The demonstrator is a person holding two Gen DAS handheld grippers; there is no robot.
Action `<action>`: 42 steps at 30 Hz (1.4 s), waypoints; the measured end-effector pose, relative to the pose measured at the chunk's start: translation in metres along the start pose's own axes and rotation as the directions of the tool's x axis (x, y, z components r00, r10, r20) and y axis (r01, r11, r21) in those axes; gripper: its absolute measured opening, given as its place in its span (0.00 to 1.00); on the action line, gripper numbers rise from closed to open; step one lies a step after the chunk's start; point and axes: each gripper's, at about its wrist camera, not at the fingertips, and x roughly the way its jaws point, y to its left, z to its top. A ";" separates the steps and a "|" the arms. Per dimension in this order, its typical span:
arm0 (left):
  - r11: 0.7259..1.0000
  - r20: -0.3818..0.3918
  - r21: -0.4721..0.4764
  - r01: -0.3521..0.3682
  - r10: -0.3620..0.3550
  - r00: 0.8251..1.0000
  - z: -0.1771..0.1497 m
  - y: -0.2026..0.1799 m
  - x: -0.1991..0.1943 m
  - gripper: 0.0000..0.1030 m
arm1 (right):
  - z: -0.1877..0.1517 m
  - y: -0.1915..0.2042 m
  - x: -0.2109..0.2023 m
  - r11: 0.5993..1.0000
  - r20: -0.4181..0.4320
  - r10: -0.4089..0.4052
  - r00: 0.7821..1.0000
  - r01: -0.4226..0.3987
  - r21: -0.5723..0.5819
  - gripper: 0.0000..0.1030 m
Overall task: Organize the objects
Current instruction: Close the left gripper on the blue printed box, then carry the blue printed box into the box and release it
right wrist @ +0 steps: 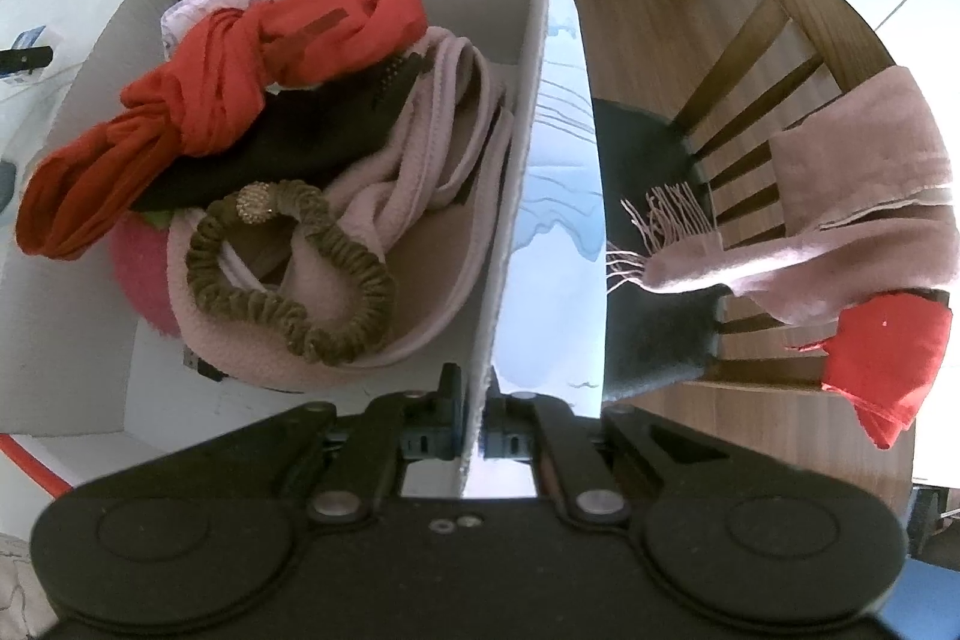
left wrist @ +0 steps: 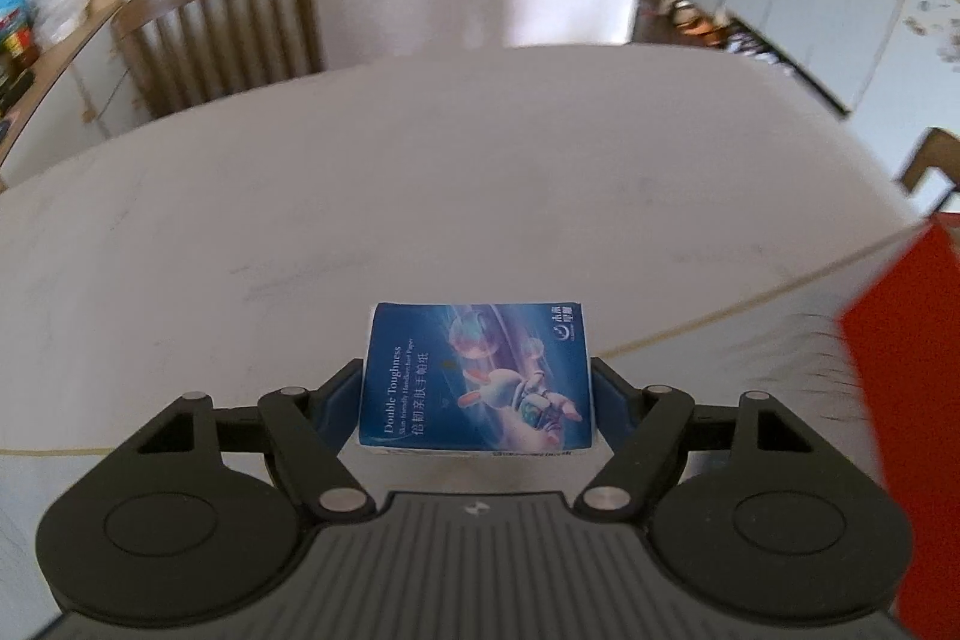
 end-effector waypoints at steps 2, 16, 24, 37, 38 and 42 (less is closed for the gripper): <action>0.999 0.015 0.020 0.048 -0.048 0.999 -0.004 -0.015 -0.018 0.74 | -0.001 0.000 -0.001 1.000 0.007 0.003 1.000 -0.003 -0.006 0.04; 0.908 0.015 0.277 0.313 -0.330 0.944 -0.033 -0.150 -0.120 0.74 | -0.008 0.000 -0.004 0.999 0.049 0.019 0.999 -0.017 -0.047 0.05; 0.852 -0.008 0.359 0.381 -0.405 0.914 -0.048 -0.211 -0.146 0.74 | -0.008 -0.001 -0.005 0.997 0.062 0.031 0.998 -0.026 -0.075 0.05; 0.826 -0.028 0.404 0.393 -0.418 0.908 -0.031 -0.281 -0.123 0.74 | -0.011 -0.003 -0.005 0.996 0.078 0.040 0.996 -0.033 -0.088 0.06; 0.825 -0.030 0.412 0.386 -0.411 0.911 -0.030 -0.285 -0.118 0.74 | -0.011 -0.003 -0.004 0.996 0.079 0.041 0.996 -0.034 -0.088 0.06; 0.830 -0.045 0.430 0.354 -0.372 0.927 -0.027 -0.294 -0.096 0.74 | -0.011 -0.004 -0.005 0.996 0.081 0.045 0.996 -0.038 -0.085 0.06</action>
